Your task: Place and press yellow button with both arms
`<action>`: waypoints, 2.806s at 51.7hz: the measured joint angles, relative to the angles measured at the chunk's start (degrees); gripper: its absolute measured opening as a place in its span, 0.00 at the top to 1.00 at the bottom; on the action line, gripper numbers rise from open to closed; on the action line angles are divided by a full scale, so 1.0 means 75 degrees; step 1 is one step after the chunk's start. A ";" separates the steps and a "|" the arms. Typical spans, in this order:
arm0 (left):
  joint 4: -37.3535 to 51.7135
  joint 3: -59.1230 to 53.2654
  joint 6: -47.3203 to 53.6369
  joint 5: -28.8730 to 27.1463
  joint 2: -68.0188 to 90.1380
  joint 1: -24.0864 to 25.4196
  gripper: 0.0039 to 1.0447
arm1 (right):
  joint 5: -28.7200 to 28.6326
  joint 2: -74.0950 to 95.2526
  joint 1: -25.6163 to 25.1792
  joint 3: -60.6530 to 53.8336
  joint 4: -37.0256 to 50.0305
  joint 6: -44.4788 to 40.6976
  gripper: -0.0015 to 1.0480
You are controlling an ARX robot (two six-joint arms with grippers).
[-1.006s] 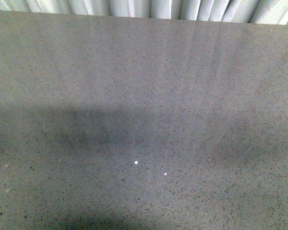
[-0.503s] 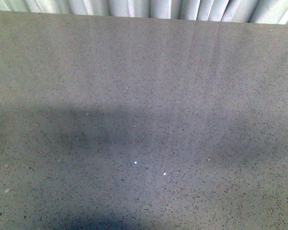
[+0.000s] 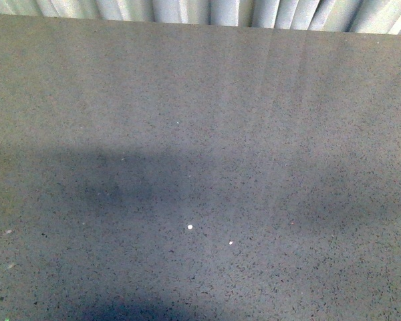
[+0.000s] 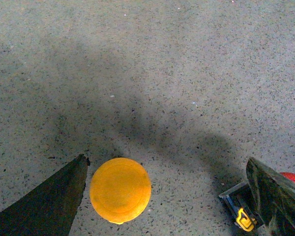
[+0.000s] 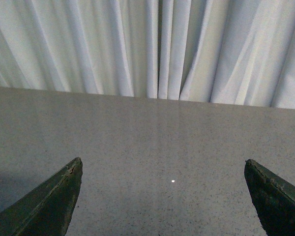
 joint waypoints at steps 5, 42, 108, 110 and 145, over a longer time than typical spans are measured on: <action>0.0254 0.0029 0.0067 -0.0026 0.0277 0.0003 0.09 | 0.0003 0.0000 0.0000 0.0000 0.0000 0.0000 0.09; 0.1174 0.0163 0.0367 -0.0236 0.1667 0.0399 0.09 | 0.0000 0.0000 0.0000 0.0000 0.0000 0.0000 0.09; 0.0603 0.0437 0.0606 -0.0428 0.0915 0.0318 0.67 | 0.0000 0.0000 0.0000 0.0000 0.0000 0.0000 0.09; 0.0428 0.0539 0.0595 -0.0452 0.0612 0.0239 0.67 | 0.0003 0.0000 0.0000 0.0000 0.0000 0.0000 0.09; 0.0761 0.1475 -0.1023 -0.2413 0.1396 -0.6700 0.67 | 0.0003 0.0000 0.0000 0.0000 0.0000 0.0000 0.09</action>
